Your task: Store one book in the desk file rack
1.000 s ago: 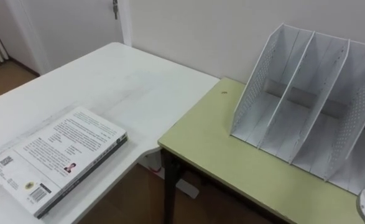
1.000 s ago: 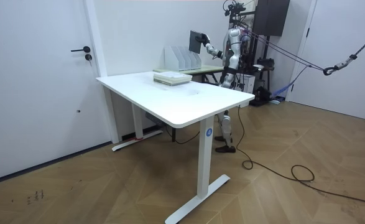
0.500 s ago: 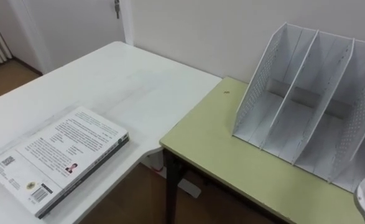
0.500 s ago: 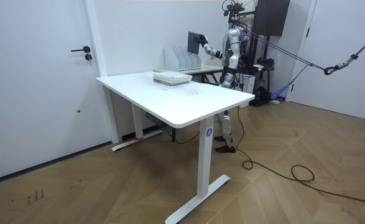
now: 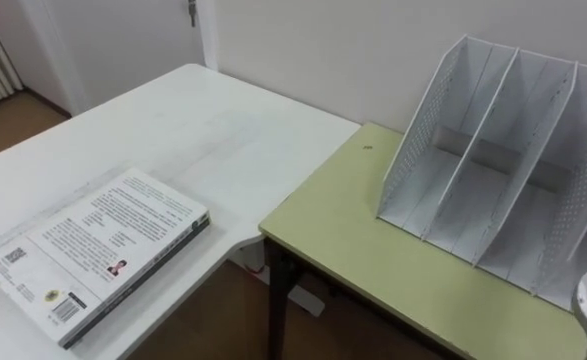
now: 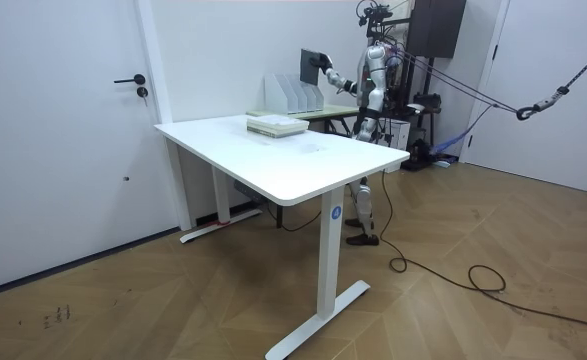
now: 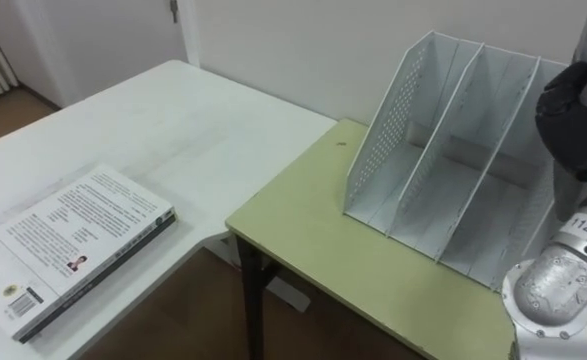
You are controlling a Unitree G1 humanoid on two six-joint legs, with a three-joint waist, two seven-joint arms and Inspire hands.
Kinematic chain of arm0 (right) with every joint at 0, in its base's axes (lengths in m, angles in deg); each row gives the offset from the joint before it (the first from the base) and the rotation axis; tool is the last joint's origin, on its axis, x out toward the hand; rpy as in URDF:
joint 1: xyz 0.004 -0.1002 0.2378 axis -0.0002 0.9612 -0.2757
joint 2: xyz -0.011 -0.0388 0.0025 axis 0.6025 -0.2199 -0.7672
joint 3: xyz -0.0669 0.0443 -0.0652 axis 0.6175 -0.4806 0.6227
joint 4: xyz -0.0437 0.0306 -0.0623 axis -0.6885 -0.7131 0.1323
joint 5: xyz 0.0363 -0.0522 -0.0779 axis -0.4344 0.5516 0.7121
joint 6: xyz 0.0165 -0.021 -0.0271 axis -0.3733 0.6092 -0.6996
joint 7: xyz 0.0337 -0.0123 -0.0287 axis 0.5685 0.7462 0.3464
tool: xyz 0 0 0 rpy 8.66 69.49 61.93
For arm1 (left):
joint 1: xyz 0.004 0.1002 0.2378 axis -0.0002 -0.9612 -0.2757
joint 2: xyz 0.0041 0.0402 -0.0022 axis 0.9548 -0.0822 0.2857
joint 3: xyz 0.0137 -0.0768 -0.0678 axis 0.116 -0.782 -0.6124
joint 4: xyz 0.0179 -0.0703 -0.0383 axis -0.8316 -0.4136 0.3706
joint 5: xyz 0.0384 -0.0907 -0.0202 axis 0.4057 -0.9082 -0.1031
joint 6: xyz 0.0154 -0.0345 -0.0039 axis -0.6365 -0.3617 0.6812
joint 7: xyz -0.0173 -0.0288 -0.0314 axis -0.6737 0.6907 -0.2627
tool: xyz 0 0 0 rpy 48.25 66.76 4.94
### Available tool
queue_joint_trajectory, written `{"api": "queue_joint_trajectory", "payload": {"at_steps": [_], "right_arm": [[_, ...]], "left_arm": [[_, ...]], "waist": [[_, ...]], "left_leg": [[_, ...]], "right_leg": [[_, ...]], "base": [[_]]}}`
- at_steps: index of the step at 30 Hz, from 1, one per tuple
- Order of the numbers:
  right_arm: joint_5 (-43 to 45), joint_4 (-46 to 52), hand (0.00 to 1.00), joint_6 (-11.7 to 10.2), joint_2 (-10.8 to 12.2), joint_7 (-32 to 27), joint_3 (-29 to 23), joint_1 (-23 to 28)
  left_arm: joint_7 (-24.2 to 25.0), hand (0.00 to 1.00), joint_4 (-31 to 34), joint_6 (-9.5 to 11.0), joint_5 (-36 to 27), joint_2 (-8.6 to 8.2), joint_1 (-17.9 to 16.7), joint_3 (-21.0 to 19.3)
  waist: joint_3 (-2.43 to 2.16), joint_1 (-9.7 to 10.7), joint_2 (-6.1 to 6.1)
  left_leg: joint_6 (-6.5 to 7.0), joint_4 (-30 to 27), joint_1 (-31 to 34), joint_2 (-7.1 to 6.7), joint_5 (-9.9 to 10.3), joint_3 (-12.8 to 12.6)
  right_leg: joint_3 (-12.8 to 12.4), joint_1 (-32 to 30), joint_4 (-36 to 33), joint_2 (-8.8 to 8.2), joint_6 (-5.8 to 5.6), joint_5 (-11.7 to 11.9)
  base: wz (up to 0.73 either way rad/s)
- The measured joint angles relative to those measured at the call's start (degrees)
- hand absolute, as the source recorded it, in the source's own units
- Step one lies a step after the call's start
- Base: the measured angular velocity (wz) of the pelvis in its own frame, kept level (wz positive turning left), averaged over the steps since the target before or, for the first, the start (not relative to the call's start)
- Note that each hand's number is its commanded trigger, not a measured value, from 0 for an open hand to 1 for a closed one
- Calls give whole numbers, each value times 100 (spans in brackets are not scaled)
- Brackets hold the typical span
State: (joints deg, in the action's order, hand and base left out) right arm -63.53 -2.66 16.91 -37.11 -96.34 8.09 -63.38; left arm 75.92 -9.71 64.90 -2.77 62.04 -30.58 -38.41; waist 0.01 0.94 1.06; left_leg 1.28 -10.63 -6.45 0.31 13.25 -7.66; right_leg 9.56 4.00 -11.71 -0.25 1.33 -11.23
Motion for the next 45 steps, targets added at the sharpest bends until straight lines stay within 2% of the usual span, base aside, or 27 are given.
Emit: {"api": "queue_joint_trajectory", "payload": {"at_steps": [5,10,15,17,19,22,32,42,44,45], "right_arm": [[-1,0,100,29,-8,71,-4,-93],[-195,-15,100,269,-8,232,-4,-93],[-359,-302,100,369,-8,298,9,-188],[-519,-490,100,399,-25,378,5,-318],[-633,-696,100,451,-110,408,8,-447],[-635,-820,100,452,-243,429,14,-471],[-686,-1033,100,452,-260,440,53,-474],[-894,-1506,100,456,-269,543,156,-482],[-994,-1687,100,456,-305,622,201,-517],[-1177,-1860,100,474,-405,641,271,-558]], "left_arm": [[15,0,-32,-4,-2,7,1,-3],[-2,0,-30,-44,-4,11,1,-26],[-8,0,17,-129,-3,46,5,-27],[-2,0,23,-156,-2,61,7,-28],[-2,0,47,-162,-2,64,9,-31],[4,0,65,-165,-2,73,13,-43],[2,0,70,-222,-3,96,34,-46],[-31,0,178,-322,8,98,29,-67],[-32,0,225,-369,8,108,26,-59],[-33,0,241,-389,8,109,27,-56]], "waist": [[-10,2,20],[-24,-7,58],[-17,5,106],[3,11,139],[7,7,147],[0,-2,155],[-6,-16,170],[18,-141,149],[18,-140,148],[18,-140,148]], "left_leg": [[0,2,-2,1,0,-2],[0,4,-8,0,-1,-1],[0,-3,-10,0,-2,30],[0,-11,-7,-2,-2,45],[0,-15,2,-9,-2,54],[1,-15,20,-11,-2,77],[-2,-18,57,-12,-4,191],[-1,-56,-30,-16,-4,169],[-1,-67,-30,-17,-4,170],[-1,-67,-30,-19,-4,170]], "right_leg": [[-1,-1,1,2,0,0],[0,6,-3,1,-1,1],[25,22,-8,-4,0,1],[26,22,-6,-7,0,1],[28,21,-3,-12,-1,2],[56,12,-1,-15,-1,2],[161,11,-1,-22,-1,2],[162,177,-1,-29,-1,3],[165,188,-3,-33,0,3],[165,188,-4,-36,-1,3]], "base": [[0],[0],[3],[0],[0],[3],[4],[0],[0],[0]]}}
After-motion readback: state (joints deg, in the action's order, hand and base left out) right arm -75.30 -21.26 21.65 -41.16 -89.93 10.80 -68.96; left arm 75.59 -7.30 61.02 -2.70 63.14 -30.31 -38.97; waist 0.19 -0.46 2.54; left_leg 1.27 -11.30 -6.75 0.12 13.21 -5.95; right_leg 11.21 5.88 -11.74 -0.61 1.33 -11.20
